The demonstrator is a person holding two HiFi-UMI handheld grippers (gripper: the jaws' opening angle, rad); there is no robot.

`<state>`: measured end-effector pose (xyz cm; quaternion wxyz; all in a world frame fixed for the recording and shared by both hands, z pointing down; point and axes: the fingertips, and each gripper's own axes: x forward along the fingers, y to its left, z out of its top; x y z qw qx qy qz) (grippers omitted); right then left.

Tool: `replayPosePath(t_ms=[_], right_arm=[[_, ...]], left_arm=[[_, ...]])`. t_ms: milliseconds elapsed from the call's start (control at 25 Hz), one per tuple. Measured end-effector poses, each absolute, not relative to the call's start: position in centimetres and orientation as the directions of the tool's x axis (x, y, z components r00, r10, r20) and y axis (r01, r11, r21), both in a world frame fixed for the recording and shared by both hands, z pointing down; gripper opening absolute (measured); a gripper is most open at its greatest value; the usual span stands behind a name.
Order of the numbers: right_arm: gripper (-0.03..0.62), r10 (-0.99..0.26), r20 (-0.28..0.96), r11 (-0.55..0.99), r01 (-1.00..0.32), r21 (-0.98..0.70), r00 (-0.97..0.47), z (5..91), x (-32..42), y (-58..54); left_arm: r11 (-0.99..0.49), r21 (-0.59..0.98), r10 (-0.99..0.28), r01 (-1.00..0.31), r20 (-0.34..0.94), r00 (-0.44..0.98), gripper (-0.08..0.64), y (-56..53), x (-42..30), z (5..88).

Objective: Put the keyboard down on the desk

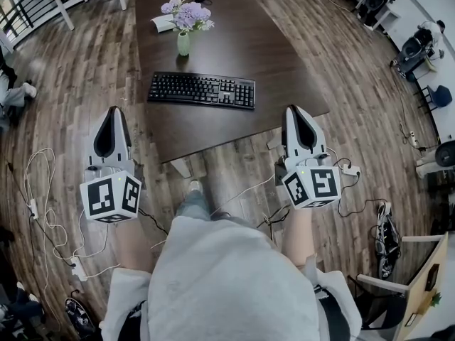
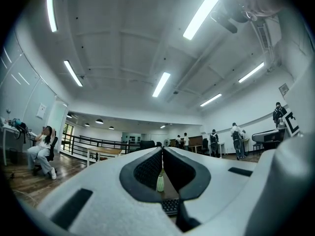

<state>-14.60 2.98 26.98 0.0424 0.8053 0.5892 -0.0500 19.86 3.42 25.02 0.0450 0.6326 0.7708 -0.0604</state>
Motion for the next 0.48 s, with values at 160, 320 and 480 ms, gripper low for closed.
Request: replayPosePath(t_ms=[160,320,480], right_arm=[[0.015,0.943,-0.135,-0.305,0.952,0.005,0.303,26.86,-14.68,2.95],[0.015,0.943,-0.136,-0.307,0.952,0.002,0.305,26.76,-14.6,3.32],[0.015,0.943,-0.137,-0.306,0.952,-0.002,0.303,26.75,-14.41,3.8]], left_arm=[[0.193,-0.032,0.97,0.981,-0.147,-0.196,0.011,3.44,19.67,24.93],[0.195,-0.032,0.969,0.98,-0.146,-0.198,0.011,3.84,19.63,24.79],[0.196,-0.028,0.97,0.98,-0.145,-0.198,0.011,4.38,19.86,24.75]])
